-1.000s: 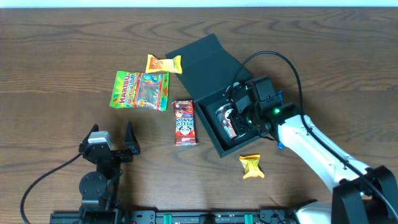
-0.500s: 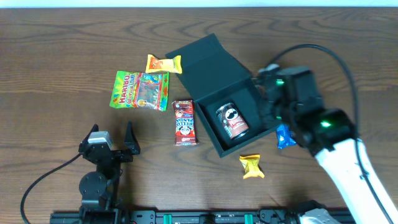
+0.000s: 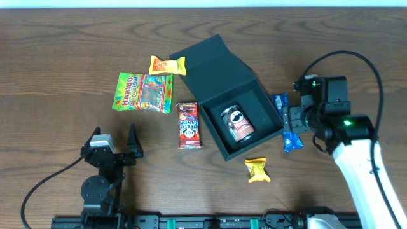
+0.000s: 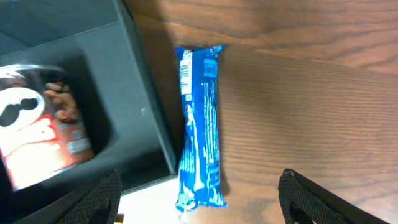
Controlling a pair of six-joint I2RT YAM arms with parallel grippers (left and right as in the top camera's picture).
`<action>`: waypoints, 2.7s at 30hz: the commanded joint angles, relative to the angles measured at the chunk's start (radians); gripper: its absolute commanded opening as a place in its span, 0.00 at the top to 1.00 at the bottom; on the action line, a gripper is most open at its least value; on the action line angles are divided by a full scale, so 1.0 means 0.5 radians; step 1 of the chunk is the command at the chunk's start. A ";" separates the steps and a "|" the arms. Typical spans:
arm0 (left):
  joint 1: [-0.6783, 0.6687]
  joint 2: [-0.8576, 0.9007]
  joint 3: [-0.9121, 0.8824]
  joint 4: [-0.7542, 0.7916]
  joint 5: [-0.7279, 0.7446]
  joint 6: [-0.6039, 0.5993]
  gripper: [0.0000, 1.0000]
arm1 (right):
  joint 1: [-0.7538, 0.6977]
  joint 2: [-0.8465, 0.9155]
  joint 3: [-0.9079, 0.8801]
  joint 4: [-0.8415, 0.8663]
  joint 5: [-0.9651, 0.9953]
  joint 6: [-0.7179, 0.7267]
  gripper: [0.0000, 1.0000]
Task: Pack container
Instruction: 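Open the right gripper, release the can, and move to the blue bar, then grasp the blue snack bar by its end with the right gripper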
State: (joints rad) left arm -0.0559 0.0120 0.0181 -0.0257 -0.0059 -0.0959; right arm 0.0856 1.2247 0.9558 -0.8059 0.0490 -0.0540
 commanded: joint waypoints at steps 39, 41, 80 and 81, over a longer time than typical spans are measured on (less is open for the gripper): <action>0.007 -0.017 -0.027 -0.100 -0.002 0.028 0.05 | -0.027 0.694 -0.162 0.584 0.237 0.046 0.30; 0.007 -0.017 -0.027 -0.100 -0.002 0.028 0.05 | -0.027 0.694 -0.162 0.574 0.237 0.045 0.29; 0.007 -0.017 -0.027 -0.100 -0.001 0.028 0.05 | -0.053 1.154 -0.163 0.748 0.042 0.048 0.32; 0.007 -0.017 -0.027 -0.100 -0.002 0.028 0.05 | -0.053 1.154 -0.163 0.742 0.042 0.048 0.34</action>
State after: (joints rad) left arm -0.0559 0.0120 0.0185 -0.0257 -0.0059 -0.0959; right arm 0.0589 1.7489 0.9024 -0.4072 0.0448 -0.0261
